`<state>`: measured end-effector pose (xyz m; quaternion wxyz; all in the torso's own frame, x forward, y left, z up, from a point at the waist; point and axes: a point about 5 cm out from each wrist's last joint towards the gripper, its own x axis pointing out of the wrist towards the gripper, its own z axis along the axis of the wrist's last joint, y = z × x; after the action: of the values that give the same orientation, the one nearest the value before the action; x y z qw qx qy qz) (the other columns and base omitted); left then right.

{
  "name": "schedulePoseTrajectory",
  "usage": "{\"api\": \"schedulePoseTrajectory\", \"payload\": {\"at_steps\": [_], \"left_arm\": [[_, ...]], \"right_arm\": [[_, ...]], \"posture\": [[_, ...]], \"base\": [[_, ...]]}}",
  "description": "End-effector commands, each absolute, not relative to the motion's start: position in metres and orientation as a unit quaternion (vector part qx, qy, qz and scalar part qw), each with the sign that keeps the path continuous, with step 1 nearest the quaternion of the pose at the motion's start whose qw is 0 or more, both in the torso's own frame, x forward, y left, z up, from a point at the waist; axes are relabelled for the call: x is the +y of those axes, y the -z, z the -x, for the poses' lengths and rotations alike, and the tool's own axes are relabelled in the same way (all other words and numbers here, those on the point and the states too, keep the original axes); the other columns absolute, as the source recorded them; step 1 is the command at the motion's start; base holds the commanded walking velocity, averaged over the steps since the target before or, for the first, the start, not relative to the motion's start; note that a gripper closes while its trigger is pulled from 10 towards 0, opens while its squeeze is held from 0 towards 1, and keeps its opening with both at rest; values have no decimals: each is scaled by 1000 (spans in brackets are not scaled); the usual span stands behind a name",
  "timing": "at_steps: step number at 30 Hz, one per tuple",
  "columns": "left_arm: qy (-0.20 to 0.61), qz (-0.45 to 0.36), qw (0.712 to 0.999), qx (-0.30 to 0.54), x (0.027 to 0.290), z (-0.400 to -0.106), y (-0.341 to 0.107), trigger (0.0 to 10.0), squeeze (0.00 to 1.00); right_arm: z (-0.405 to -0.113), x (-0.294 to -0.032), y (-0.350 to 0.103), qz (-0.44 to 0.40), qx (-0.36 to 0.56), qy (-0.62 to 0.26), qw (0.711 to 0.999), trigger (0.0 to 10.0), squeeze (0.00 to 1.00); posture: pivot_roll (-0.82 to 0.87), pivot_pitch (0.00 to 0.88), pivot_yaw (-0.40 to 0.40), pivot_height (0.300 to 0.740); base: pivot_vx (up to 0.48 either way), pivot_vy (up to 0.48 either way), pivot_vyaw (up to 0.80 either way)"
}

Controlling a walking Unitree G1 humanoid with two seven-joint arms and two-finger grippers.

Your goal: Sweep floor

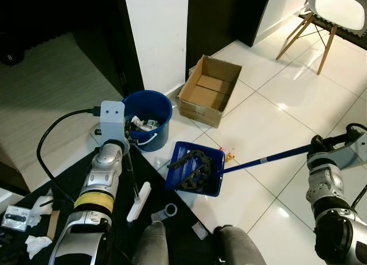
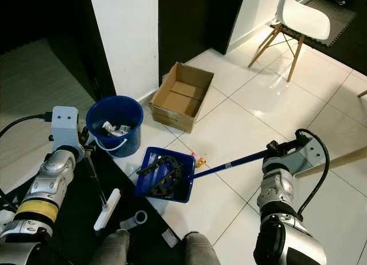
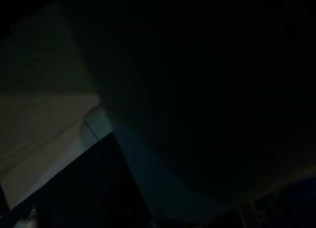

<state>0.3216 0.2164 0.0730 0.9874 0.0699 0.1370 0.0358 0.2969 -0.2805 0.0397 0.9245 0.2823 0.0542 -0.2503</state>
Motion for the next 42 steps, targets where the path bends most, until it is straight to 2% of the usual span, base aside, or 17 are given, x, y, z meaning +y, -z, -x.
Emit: {"api": "schedulePoseTrajectory", "payload": {"at_steps": [1, 24, 33, 42], "left_arm": [[-28, -70, 987, 139, 212, -323, -73, 10000, 0], [-17, -75, 987, 140, 211, -325, -75, 10000, 0], [-4, -102, 983, 152, 209, -329, -75, 10000, 0], [0, -102, 982, 159, 203, -330, -74, 10000, 0]], "right_arm": [[-296, -282, -42, -288, 43, 255, 922, 10000, 0], [-293, -283, -39, -290, 43, 259, 920, 10000, 0], [-291, -285, -38, -289, 43, 263, 919, 10000, 0], [-290, -289, -39, -287, 40, 267, 919, 10000, 0]], "posture": [[36, 46, -9, 740], [37, 43, 6, 740], [36, 55, 9, 740], [34, 60, 10, 740]], "base": [[-334, 0, 0], [-314, 0, 0], [0, 0, 0], [0, -480, 0]]}}
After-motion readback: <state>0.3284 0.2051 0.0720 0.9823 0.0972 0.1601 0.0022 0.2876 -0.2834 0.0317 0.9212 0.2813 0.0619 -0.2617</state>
